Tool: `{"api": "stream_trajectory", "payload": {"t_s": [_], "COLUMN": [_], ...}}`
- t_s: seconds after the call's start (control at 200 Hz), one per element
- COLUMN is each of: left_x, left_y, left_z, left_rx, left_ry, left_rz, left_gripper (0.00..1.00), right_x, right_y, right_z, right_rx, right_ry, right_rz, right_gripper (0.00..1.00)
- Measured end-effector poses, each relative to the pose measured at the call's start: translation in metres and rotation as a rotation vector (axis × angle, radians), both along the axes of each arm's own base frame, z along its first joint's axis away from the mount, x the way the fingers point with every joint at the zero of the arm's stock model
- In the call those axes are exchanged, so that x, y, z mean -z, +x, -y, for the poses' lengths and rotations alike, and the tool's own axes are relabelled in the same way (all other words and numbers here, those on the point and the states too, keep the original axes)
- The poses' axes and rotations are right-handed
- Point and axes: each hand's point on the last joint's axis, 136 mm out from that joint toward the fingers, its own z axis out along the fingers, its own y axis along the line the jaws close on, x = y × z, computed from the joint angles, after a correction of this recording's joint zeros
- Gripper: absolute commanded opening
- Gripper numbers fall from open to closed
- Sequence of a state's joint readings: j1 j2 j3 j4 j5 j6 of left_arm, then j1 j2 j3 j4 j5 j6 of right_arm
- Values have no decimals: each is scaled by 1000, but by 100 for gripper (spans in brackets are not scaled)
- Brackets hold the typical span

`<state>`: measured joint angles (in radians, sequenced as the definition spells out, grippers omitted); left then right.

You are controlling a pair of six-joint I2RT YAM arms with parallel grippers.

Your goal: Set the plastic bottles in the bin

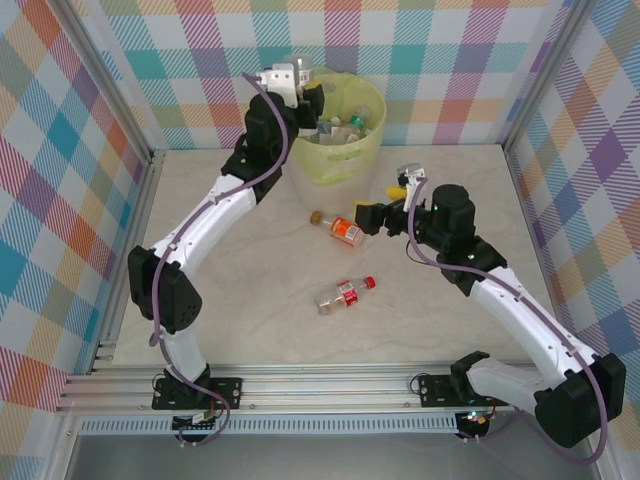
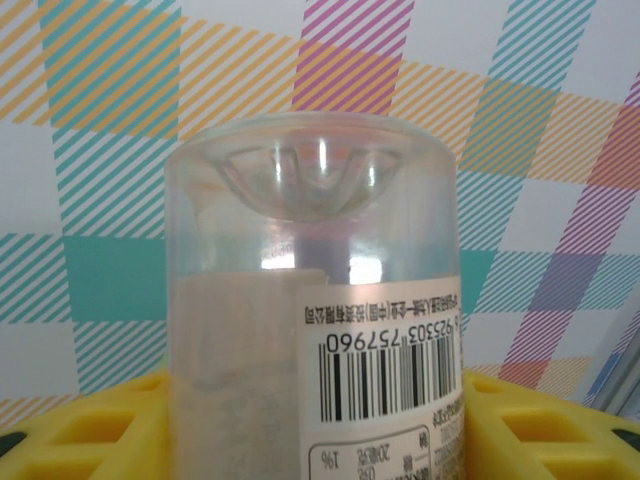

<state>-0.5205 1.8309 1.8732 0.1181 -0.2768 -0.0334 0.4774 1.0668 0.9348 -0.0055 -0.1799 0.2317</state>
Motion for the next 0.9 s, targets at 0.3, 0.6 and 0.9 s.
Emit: {"api": "stream_trajectory", "payload": {"t_s": [0.3,0.6,0.9], "left_x": [16,72,78], "left_y": [25,65,62], "left_z": [15,13,10], "left_rx": [37,-6,5], "left_ry": [50,118,155], "left_rz": [-83,-223,-246], "left_gripper": [49,86,96], "right_x": [-6,-8,0], "right_y": [-12,-14,-14], "right_z": [14,17,18], "right_rx": [38,47,53], "right_ry": [-7,-6,-20], "right_rz": [21,27,8], "right_gripper": [100,100,100]}}
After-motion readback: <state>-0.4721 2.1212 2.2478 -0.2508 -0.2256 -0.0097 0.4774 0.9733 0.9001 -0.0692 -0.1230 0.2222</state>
